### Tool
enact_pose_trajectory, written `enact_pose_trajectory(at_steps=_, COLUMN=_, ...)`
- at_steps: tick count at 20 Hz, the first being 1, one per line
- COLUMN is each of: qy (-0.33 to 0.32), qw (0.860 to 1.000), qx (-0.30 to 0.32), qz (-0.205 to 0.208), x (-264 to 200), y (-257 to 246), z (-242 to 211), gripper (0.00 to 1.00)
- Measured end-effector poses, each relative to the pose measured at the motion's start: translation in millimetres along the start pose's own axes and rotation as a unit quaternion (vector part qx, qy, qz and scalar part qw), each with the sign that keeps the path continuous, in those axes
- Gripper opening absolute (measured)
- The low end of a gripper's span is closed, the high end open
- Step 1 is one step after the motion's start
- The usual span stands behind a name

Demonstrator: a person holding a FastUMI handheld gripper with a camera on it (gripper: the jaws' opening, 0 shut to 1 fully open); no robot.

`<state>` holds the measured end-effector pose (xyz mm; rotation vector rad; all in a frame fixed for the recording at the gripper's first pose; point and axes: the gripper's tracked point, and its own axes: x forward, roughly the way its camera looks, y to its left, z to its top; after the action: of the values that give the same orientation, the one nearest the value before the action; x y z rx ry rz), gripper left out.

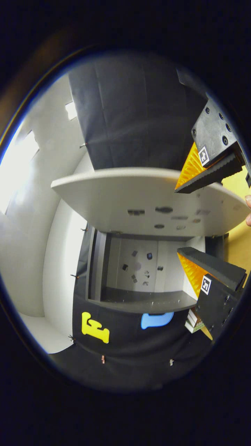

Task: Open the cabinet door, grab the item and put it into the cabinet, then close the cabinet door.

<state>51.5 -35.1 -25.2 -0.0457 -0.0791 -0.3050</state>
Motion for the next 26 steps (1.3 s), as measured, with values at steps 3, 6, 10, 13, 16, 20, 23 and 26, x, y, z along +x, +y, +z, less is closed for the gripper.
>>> enact_pose_trajectory(at_steps=3, qy=-0.011, qw=0.998, qx=-0.019, qz=-0.058, x=-16.7, y=-63.1, z=7.0, gripper=0.97)
enact_pose_trajectory(at_steps=6, qy=-0.006, qw=0.993, qx=-0.021, qz=-0.112, x=-13.1, y=-110.1, z=-2.5, gripper=0.97)
enact_pose_trajectory(at_steps=10, qy=0.030, qw=0.989, qx=-0.018, qz=-0.141, x=12.7, y=-163.3, z=-38.6, gripper=0.97)
enact_pose_trajectory(at_steps=13, qy=0.056, qw=0.991, qx=0.001, qz=-0.122, x=40.4, y=-175.0, z=-69.5, gripper=0.97)
enact_pose_trajectory(at_steps=16, qy=0.074, qw=0.993, qx=0.017, qz=-0.092, x=61.7, y=-169.4, z=-87.9, gripper=0.98)
enact_pose_trajectory(at_steps=20, qy=0.093, qw=0.993, qx=0.042, qz=-0.057, x=71.7, y=-141.0, z=-105.1, gripper=0.98)
enact_pose_trajectory(at_steps=23, qy=0.088, qw=0.993, qx=0.045, qz=-0.064, x=72.0, y=-139.7, z=-106.5, gripper=0.95)
enact_pose_trajectory(at_steps=26, qy=0.091, qw=0.993, qx=0.046, qz=-0.061, x=71.1, y=-135.4, z=-106.6, gripper=0.95)
